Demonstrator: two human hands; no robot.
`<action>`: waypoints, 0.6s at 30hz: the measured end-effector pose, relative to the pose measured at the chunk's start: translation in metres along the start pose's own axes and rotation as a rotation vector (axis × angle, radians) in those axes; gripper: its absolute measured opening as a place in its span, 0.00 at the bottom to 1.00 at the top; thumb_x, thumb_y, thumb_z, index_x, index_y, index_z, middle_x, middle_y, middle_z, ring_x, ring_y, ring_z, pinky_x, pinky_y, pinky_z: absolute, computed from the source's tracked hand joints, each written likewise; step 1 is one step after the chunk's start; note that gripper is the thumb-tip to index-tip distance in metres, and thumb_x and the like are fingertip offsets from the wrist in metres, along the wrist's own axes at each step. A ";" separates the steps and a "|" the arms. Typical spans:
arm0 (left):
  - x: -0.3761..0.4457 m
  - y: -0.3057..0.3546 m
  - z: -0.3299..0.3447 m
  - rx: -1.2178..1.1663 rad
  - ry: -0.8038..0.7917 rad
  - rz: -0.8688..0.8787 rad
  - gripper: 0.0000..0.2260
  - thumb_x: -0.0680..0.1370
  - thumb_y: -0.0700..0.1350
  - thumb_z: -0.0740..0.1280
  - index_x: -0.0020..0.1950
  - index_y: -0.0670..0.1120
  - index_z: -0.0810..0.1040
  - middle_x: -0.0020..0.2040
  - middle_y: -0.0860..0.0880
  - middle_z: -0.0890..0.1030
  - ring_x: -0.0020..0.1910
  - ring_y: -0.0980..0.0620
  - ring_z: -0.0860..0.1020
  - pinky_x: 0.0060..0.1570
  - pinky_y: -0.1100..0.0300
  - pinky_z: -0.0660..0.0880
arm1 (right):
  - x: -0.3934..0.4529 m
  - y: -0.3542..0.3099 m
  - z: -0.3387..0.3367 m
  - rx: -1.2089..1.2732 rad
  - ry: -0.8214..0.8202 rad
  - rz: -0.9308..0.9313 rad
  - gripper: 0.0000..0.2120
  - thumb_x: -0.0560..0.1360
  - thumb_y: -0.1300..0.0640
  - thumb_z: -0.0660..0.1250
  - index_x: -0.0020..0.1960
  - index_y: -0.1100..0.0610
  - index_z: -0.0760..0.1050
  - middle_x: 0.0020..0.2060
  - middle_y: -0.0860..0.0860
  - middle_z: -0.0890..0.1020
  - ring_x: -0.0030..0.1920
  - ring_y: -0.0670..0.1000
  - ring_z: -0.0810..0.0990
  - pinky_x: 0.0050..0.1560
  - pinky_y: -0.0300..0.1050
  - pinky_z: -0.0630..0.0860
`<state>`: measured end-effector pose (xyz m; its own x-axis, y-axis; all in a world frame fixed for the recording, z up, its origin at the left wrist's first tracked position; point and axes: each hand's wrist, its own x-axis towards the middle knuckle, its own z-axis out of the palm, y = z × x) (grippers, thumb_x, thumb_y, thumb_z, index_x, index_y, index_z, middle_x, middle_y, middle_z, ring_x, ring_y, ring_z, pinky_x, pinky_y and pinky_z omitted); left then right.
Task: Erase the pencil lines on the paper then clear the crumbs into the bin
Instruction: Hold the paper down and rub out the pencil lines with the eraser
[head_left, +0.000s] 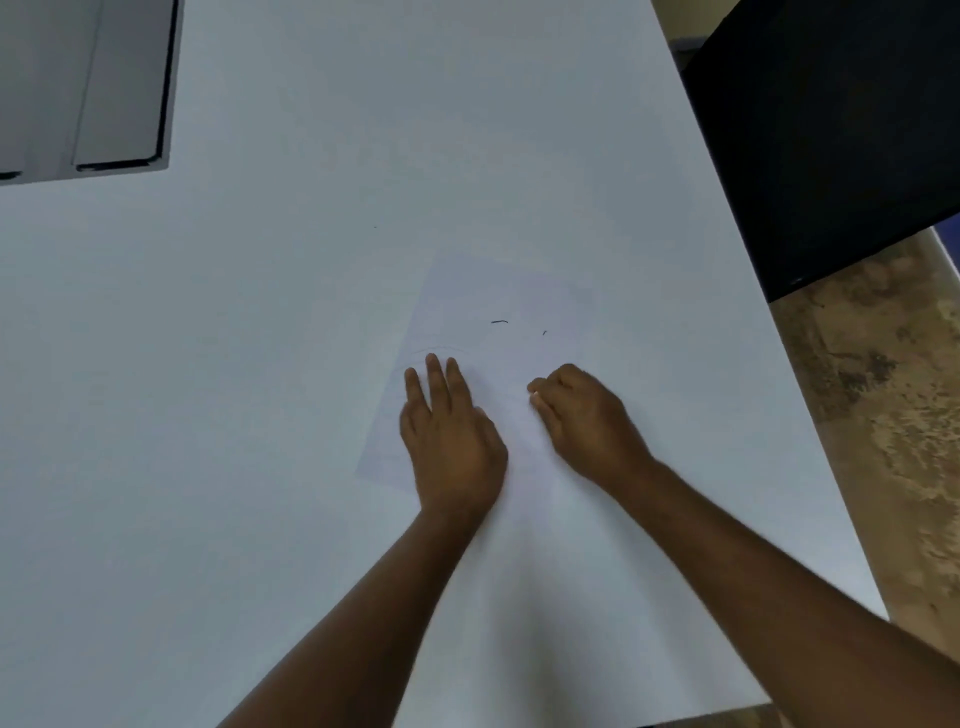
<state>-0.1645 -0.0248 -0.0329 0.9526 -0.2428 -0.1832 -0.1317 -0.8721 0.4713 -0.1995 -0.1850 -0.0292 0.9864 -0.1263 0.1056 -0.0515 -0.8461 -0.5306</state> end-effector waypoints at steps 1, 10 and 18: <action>0.005 -0.009 -0.004 0.042 0.025 0.041 0.28 0.82 0.46 0.51 0.82 0.40 0.56 0.83 0.41 0.54 0.82 0.37 0.49 0.77 0.40 0.53 | 0.005 0.012 -0.005 -0.028 -0.014 -0.024 0.12 0.79 0.56 0.62 0.52 0.60 0.82 0.43 0.54 0.80 0.43 0.57 0.81 0.42 0.52 0.80; 0.017 -0.094 -0.014 0.303 -0.044 0.299 0.30 0.85 0.59 0.41 0.84 0.47 0.50 0.85 0.49 0.46 0.83 0.47 0.41 0.80 0.41 0.41 | 0.015 -0.012 0.005 0.034 0.062 -0.053 0.14 0.79 0.53 0.63 0.54 0.61 0.83 0.44 0.55 0.82 0.44 0.52 0.81 0.51 0.37 0.72; 0.016 -0.097 -0.012 0.343 -0.010 0.342 0.26 0.86 0.55 0.45 0.84 0.49 0.53 0.85 0.48 0.50 0.83 0.44 0.45 0.79 0.38 0.46 | 0.007 -0.057 0.058 -0.031 -0.078 -0.224 0.09 0.79 0.60 0.63 0.47 0.62 0.80 0.40 0.56 0.77 0.38 0.55 0.76 0.38 0.52 0.77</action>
<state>-0.1334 0.0610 -0.0715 0.8366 -0.5424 -0.0770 -0.5209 -0.8311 0.1947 -0.1808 -0.1078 -0.0471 0.9827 0.1061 0.1517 0.1667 -0.8641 -0.4749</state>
